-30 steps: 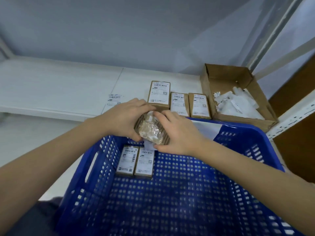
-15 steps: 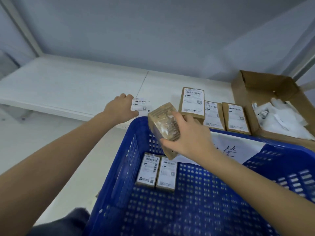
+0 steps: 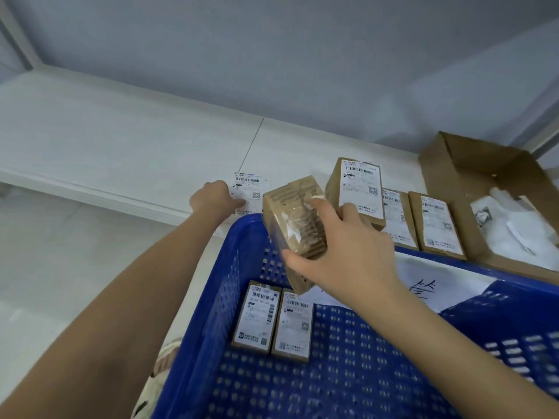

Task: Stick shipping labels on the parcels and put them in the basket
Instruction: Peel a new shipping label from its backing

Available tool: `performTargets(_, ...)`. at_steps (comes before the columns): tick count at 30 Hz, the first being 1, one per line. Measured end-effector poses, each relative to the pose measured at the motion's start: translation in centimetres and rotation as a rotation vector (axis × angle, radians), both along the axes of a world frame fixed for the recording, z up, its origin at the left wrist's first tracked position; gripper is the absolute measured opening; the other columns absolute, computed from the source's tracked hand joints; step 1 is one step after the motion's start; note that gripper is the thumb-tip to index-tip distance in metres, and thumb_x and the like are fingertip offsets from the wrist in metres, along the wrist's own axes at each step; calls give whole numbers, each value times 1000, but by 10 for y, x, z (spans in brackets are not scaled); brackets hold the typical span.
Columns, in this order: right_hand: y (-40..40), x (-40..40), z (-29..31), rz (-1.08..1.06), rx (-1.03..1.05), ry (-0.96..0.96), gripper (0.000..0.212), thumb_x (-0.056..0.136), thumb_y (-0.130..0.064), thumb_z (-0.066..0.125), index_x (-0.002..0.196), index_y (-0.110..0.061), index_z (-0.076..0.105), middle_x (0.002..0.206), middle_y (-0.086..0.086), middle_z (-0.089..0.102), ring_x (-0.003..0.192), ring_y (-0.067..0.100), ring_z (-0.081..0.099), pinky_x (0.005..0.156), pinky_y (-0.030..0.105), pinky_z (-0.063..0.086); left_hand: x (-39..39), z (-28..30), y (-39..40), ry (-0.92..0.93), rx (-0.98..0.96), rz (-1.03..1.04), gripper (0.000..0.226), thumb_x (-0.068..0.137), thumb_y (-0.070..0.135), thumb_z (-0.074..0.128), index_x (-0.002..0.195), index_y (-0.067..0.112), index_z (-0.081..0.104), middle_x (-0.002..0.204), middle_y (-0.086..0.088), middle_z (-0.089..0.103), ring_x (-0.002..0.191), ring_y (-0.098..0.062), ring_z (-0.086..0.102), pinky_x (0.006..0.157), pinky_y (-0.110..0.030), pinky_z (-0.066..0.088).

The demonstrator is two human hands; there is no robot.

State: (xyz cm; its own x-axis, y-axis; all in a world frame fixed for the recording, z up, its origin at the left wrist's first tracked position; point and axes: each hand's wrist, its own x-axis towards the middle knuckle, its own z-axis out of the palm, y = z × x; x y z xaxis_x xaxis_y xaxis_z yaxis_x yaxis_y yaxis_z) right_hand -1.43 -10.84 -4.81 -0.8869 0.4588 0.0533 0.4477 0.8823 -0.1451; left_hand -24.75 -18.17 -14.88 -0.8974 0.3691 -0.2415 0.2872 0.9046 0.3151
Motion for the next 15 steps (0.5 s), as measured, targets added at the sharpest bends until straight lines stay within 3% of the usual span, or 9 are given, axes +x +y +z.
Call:
performTargets(10,-7,-6,-2,-26,-2,-15,78,75,-72,50,139,-37,23,119,-3,43,111,18,48,69,29,36,-5,-7,4,-75,100,53,36,85,29,70,112,10,55,100,-5,59,85,-23,52,68,-31,39)
performTargets(15,-10,-6,-1,-18,21,-43,75,77,-71,50,137,-33,25,120,1,42,109,21,49,68,30,37,-3,-9,4,-94,217,142,23,85,20,70,95,15,50,93,-3,57,81,-22,53,66,-30,40)
